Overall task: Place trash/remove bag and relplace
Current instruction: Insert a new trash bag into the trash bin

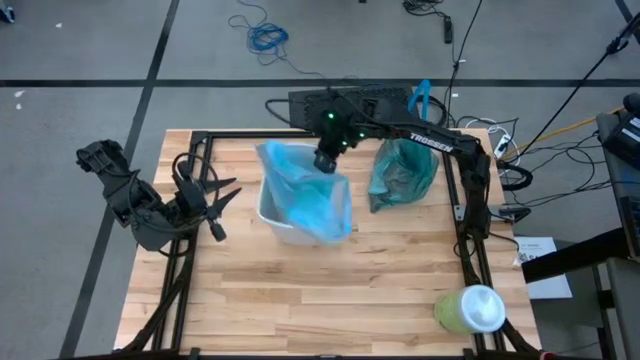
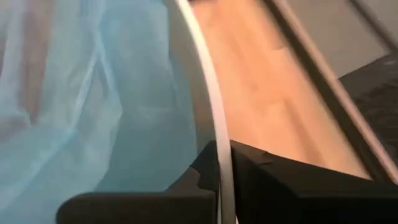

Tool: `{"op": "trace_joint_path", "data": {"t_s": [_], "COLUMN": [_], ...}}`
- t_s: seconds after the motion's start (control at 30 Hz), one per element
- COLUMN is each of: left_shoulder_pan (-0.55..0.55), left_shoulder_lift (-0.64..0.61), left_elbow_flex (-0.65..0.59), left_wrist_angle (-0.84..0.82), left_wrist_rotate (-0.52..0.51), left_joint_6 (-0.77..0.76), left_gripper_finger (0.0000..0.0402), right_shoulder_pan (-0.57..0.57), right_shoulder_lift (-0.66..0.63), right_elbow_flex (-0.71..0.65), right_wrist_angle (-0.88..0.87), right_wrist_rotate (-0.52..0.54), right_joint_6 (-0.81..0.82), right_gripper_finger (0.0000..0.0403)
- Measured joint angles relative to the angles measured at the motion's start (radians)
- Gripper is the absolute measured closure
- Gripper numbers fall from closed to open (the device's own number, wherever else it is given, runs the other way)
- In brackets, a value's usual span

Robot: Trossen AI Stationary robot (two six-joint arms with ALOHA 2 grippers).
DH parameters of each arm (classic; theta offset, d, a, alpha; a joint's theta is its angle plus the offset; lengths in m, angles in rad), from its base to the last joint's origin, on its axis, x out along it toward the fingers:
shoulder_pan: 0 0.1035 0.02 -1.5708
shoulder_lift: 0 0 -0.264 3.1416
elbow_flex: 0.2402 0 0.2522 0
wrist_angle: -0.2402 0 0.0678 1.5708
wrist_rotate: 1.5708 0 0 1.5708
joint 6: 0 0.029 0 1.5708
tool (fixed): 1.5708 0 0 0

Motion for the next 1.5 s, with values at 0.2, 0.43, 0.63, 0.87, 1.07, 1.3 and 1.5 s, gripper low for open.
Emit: {"op": "trace_joint_path", "data": {"t_s": [0.2,0.43,0.63,0.87,1.07,1.3,1.5], "left_shoulder_pan": [0.0,0.0,0.004,0.009,0.008,0.008,0.008], "left_shoulder_lift": [0.005,0.085,0.124,0.132,0.132,0.132,0.132], "left_elbow_flex": [0.0,0.0,-0.001,-0.001,-0.001,-0.001,-0.001], "left_wrist_angle": [0.006,0.011,0.011,0.015,0.02,0.021,0.022], "left_wrist_rotate": [0.102,0.144,0.143,0.14,0.133,0.131,0.131], "left_joint_6": [0.05,0.099,0.127,0.126,0.13,0.112,0.097], "left_gripper_finger": [0.03,0.03,0.03,0.03,0.03,0.03,0.03], "right_shoulder_pan": [0.08,0.182,0.206,0.205,0.208,0.208,0.208], "right_shoulder_lift": [-0.039,-0.042,-0.042,-0.043,-0.053,-0.053,-0.064], "right_elbow_flex": [0.0,0.0,0.0,0.0,0.0,0.001,0.047], "right_wrist_angle": [-0.106,-0.186,-0.186,-0.181,-0.175,-0.169,-0.167], "right_wrist_rotate": [0.053,0.051,0.116,0.282,0.317,0.316,0.371], "right_joint_6": [0.007,0.019,0.0,-0.032,-0.066,-0.102,-0.141], "right_gripper_finger": [0.04,0.0402,0.0402,0.0354,0.0282,0.0225,0.0204]}}
